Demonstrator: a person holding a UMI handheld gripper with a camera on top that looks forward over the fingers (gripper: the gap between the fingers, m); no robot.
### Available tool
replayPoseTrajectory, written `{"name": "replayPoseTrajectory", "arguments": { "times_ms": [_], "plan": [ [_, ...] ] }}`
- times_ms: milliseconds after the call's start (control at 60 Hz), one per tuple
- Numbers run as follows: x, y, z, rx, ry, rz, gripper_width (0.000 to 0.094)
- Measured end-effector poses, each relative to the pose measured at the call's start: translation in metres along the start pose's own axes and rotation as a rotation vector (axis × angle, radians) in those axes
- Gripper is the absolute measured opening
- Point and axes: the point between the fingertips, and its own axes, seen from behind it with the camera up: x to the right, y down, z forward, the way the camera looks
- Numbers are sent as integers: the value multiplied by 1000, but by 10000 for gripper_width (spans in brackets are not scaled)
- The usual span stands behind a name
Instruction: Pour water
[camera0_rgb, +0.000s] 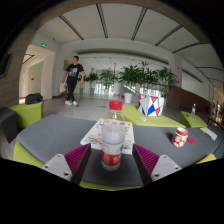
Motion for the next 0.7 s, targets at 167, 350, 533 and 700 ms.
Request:
{"name": "replayPoseTrajectory", "arguments": {
  "times_ms": [167, 350, 533, 700],
  "plan": [
    [-3, 4, 64, 16, 32, 18, 809],
    [1, 3, 84, 51, 46, 40, 507],
    [-1, 0, 85, 78, 13, 22, 361],
    [-1, -21, 70, 118, -48, 34, 310]
  ]
}}
